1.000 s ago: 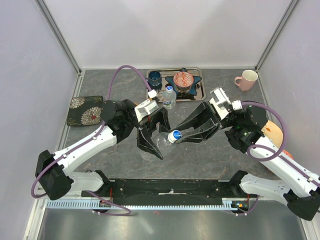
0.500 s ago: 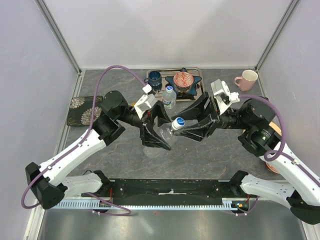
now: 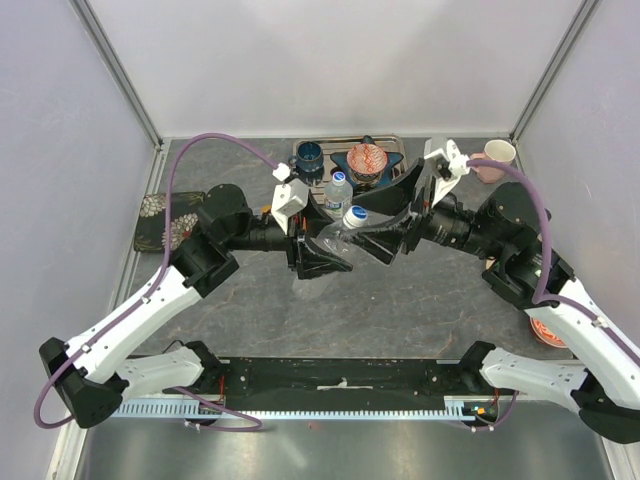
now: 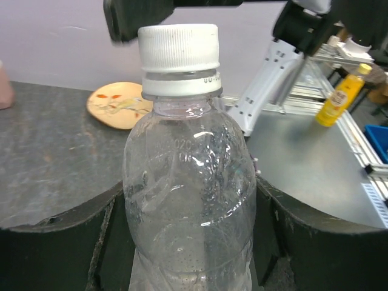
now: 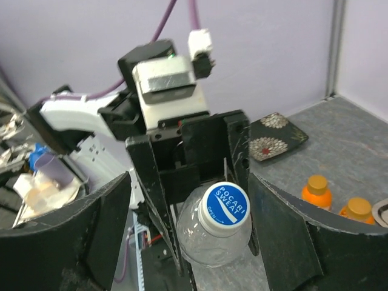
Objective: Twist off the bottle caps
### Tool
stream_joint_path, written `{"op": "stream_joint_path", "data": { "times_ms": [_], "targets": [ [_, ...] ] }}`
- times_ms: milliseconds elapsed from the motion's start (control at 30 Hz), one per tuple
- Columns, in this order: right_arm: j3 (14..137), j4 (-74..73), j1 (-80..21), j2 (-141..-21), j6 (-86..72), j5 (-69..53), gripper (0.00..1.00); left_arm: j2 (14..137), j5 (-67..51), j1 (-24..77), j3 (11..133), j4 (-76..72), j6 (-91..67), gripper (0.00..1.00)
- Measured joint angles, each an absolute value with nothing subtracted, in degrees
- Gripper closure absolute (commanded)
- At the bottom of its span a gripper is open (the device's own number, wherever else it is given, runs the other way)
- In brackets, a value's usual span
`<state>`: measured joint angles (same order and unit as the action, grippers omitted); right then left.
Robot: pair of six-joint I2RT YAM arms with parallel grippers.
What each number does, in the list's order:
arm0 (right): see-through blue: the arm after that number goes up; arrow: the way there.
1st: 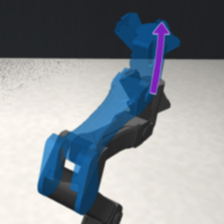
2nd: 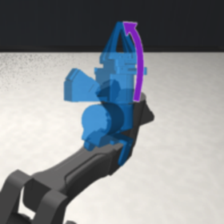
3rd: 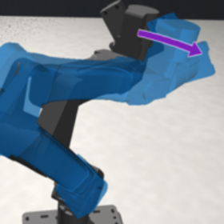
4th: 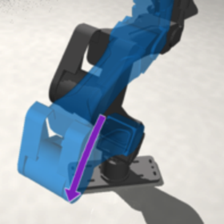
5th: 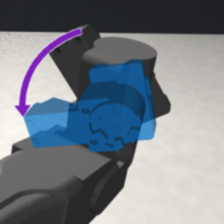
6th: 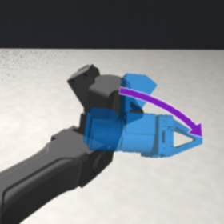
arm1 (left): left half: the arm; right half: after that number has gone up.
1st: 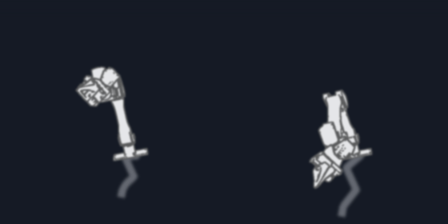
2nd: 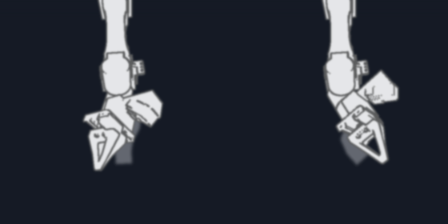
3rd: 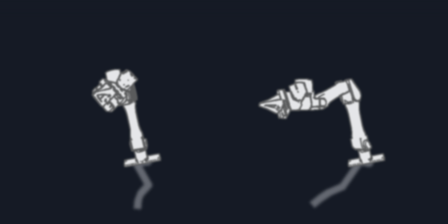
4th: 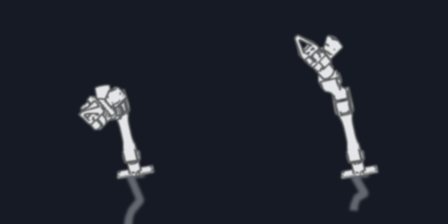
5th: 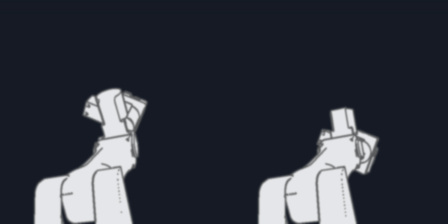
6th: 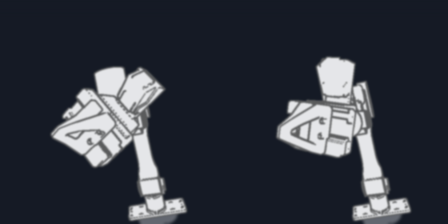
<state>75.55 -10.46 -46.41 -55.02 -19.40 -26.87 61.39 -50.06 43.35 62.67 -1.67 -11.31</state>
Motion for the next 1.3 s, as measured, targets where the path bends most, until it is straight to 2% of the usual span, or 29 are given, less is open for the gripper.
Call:
{"op": "stream_joint_path", "data": {
  "times_ms": [167, 333, 567, 767, 967, 1300],
  "targets": [
    [80.2, -11.7, -46.4, -56.6, -21.9, -19.2, 0.13, 60.3, -43.3, 43.6, 62.7, 0.0, -8.7, 0.64],
    [82.5, -14.7, -46.5, -58.0, -25.8, -9.9, 0.17, 59.9, -33.4, 46.4, 62.7, 2.6, -5.0, 0.64],
    [85.6, -21.2, -46.5, -62.6, -30.9, -0.9, 0.24, 60.4, -6.9, 57.1, 62.6, 5.3, 3.9, 0.65],
    [86.1, -25.4, -46.5, -64.0, -32.9, 4.3, 0.26, 61.2, 7.7, 60.2, 62.2, 5.5, 7.7, 0.65],
    [86.0, -25.9, -46.5, -64.0, -33.5, 5.8, 0.29, 61.2, 13.4, 60.6, 61.5, 5.5, 9.1, 0.65],
    [85.0, -25.9, -46.5, -65.9, -33.7, 5.9, 0.36, 61.2, 15.6, 61.1, 60.9, 5.0, 9.6, 0.65]
  ]
}}
